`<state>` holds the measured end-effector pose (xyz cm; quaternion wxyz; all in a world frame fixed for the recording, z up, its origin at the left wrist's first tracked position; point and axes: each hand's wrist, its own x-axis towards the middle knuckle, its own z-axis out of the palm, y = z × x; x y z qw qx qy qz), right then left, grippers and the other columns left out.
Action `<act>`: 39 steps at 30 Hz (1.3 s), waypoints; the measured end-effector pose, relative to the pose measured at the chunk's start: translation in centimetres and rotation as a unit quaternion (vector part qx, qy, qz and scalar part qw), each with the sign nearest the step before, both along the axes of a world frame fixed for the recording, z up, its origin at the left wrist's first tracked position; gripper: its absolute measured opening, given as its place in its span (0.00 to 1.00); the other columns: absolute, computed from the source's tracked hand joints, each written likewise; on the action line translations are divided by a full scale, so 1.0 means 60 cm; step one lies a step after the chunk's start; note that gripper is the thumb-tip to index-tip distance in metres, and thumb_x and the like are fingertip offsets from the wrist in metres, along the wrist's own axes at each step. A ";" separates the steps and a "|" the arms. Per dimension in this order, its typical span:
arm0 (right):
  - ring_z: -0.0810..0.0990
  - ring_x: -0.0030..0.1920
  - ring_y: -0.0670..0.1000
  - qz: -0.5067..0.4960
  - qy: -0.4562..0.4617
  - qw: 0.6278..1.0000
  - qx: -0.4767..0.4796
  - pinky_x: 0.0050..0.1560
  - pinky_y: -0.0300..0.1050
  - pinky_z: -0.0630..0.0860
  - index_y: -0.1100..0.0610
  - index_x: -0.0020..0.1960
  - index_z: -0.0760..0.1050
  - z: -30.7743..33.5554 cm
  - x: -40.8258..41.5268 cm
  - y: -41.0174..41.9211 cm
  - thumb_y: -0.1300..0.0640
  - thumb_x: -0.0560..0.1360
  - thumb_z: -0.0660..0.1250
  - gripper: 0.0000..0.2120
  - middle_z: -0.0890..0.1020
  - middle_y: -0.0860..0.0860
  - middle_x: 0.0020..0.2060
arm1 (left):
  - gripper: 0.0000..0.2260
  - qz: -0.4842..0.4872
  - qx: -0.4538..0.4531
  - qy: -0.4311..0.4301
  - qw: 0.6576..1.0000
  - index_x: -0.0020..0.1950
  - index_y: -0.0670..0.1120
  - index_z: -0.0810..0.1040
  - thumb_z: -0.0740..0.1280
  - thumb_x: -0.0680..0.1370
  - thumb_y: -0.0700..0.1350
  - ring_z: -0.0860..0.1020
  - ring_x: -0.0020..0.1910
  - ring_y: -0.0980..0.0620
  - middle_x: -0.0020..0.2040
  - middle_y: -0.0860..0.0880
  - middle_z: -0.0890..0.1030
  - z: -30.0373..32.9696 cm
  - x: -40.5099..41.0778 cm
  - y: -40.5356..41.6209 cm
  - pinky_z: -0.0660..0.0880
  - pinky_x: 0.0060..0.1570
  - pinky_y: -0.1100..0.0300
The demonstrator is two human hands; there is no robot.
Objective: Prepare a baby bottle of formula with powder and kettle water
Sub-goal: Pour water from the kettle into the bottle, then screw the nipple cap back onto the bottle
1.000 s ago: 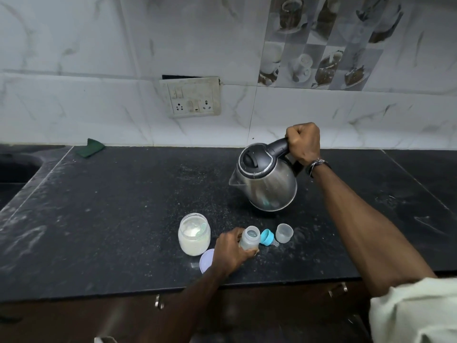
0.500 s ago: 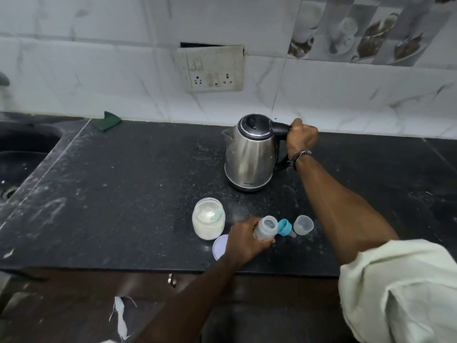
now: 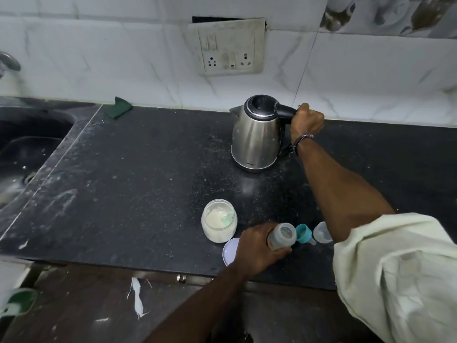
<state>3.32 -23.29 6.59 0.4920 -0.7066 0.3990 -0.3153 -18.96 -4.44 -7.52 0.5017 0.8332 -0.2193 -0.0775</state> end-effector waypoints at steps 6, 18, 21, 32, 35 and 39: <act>0.65 0.26 0.52 0.001 0.012 1.000 -0.006 0.34 0.43 0.63 0.59 0.24 0.65 -0.010 0.028 -0.004 0.56 0.73 0.62 0.20 0.65 0.49 0.20 | 0.25 0.006 -0.005 -0.008 1.000 0.61 0.57 0.79 0.78 0.67 0.60 0.81 0.53 0.63 0.55 0.59 0.84 -0.003 0.001 0.000 0.79 0.53 0.57; 0.76 0.38 0.56 -0.011 0.035 0.999 0.012 0.42 0.47 0.71 0.63 0.38 0.78 -0.001 0.079 -0.002 0.51 0.76 0.59 0.18 0.79 0.55 0.35 | 0.25 0.005 0.014 -0.018 1.000 0.62 0.58 0.78 0.77 0.68 0.61 0.80 0.55 0.59 0.57 0.56 0.83 -0.003 -0.002 0.000 0.76 0.55 0.64; 0.75 0.39 0.55 0.000 0.028 0.999 0.027 0.42 0.46 0.70 0.65 0.41 0.79 0.003 0.086 0.002 0.52 0.76 0.60 0.17 0.77 0.53 0.35 | 0.25 0.002 0.011 -0.017 1.000 0.62 0.57 0.78 0.77 0.68 0.62 0.80 0.55 0.59 0.57 0.56 0.83 -0.006 -0.001 0.000 0.76 0.55 0.64; 0.80 0.46 0.54 0.014 0.005 1.000 0.014 0.51 0.48 0.75 0.58 0.42 0.79 0.006 0.025 -0.006 0.48 0.74 0.59 0.16 0.83 0.51 0.41 | 0.25 0.005 -0.022 -0.006 1.000 0.61 0.57 0.78 0.79 0.66 0.59 0.81 0.52 0.61 0.55 0.58 0.84 0.000 -0.003 -0.002 0.79 0.52 0.55; 0.78 0.42 0.51 -0.009 -0.112 0.993 -0.029 0.45 0.43 0.73 0.61 0.43 0.80 0.000 -0.031 0.005 0.57 0.74 0.64 0.09 0.83 0.52 0.40 | 0.26 0.003 -0.035 0.008 0.999 0.62 0.57 0.78 0.79 0.66 0.59 0.82 0.53 0.62 0.54 0.58 0.84 -0.004 -0.004 -0.003 0.80 0.53 0.53; 0.79 0.36 0.48 0.077 -0.120 0.985 -0.098 0.37 0.35 0.73 0.60 0.41 0.81 -0.012 -0.122 0.012 0.62 0.73 0.67 0.05 0.83 0.51 0.35 | 0.27 0.009 -0.038 0.001 0.999 0.61 0.55 0.79 0.78 0.65 0.61 0.83 0.52 0.58 0.53 0.56 0.85 -0.009 -0.004 -0.005 0.80 0.51 0.52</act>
